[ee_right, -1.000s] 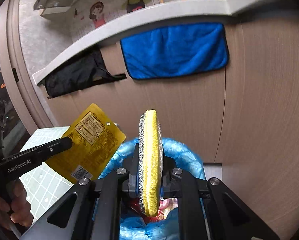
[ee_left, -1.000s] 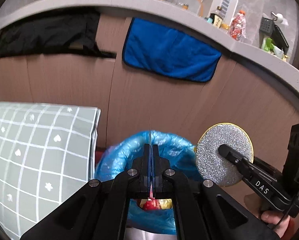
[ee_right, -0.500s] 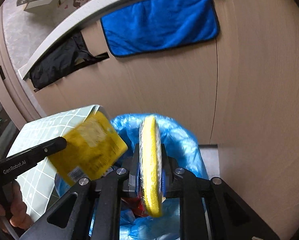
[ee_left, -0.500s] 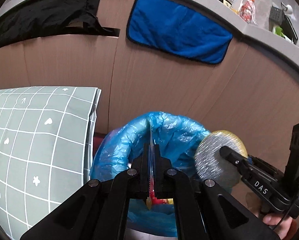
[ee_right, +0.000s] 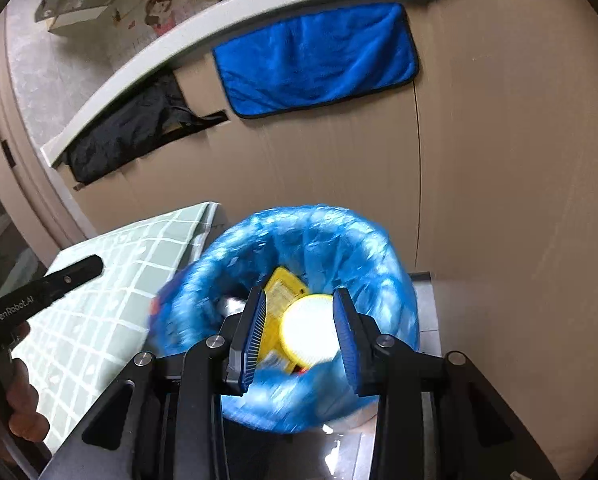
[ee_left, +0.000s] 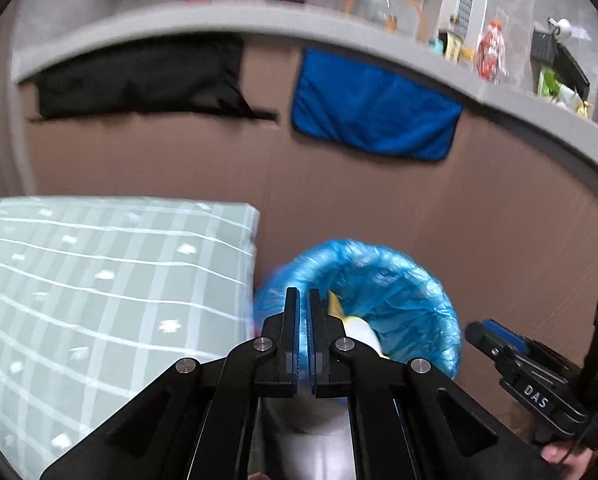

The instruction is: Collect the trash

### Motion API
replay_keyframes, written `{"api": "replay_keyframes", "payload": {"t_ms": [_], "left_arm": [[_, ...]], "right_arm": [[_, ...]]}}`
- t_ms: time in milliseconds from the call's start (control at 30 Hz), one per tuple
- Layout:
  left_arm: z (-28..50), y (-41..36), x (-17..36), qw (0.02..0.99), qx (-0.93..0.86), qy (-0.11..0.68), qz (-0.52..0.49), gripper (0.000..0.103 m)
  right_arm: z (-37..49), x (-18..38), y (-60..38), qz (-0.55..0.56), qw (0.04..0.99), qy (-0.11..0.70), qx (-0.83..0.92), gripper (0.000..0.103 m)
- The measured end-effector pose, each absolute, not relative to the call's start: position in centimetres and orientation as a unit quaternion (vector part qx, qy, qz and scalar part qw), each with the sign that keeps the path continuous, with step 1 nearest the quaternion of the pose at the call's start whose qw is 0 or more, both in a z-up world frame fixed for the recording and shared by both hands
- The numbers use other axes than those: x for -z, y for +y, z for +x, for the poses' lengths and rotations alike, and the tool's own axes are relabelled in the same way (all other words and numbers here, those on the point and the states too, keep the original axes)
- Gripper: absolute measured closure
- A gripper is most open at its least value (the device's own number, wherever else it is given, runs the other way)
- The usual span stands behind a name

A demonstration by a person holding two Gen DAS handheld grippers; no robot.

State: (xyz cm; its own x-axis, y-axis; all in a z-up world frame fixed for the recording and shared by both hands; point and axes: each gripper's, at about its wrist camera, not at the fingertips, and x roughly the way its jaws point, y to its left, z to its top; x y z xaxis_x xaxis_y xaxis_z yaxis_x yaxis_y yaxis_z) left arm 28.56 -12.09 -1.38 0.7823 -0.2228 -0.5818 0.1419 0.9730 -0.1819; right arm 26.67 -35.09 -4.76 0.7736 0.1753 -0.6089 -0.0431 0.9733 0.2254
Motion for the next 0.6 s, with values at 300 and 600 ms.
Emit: {"api": "replay_keyframes", "payload": {"t_ms": [300, 600], "left_arm": [[15.8, -7.4, -1.9, 0.966, 0.043, 0.255, -0.009, 0.098], [6.6, -4.6, -1.5, 0.971, 0.012, 0.237, 0.031, 0.096]], "right_arm": [[15.1, -0.4, -27.4, 0.018, 0.957, 0.263, -0.122, 0.064], [7.0, -0.5, -25.0, 0.017, 0.969, 0.228, -0.09, 0.064]]}}
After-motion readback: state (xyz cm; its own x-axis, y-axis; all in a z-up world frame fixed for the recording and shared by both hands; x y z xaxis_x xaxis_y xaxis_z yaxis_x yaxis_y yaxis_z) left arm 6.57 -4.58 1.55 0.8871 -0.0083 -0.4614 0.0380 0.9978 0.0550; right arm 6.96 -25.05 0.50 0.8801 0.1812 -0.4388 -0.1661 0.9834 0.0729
